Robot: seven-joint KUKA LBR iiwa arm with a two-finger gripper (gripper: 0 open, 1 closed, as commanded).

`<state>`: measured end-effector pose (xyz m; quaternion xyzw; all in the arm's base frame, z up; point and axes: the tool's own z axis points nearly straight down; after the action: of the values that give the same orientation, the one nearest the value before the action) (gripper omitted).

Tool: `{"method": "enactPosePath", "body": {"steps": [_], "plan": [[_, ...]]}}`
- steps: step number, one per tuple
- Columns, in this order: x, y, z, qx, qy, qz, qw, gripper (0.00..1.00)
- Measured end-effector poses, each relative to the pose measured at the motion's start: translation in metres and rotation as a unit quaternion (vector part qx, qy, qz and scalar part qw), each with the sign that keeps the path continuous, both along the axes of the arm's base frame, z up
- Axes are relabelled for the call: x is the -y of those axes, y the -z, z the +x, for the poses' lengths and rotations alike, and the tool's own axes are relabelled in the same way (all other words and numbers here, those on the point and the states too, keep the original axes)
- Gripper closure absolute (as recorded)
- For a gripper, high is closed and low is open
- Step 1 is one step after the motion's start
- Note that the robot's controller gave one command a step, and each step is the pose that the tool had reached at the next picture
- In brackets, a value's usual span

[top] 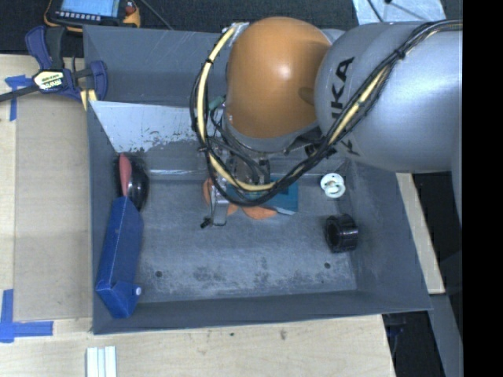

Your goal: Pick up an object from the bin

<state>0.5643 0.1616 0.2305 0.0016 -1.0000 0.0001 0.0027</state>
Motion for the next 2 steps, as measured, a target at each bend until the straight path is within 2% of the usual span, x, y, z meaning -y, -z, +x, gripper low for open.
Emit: {"method": "enactPosePath", "body": {"steps": [1, 2], "plan": [[0.001, -0.005, 0.002, 0.0043, 0.002, 0.001, 1.0, 0.0], [0.011, 0.04, -0.001, 0.0061, -0.026, 0.001, 0.9996, 0.0]]}}
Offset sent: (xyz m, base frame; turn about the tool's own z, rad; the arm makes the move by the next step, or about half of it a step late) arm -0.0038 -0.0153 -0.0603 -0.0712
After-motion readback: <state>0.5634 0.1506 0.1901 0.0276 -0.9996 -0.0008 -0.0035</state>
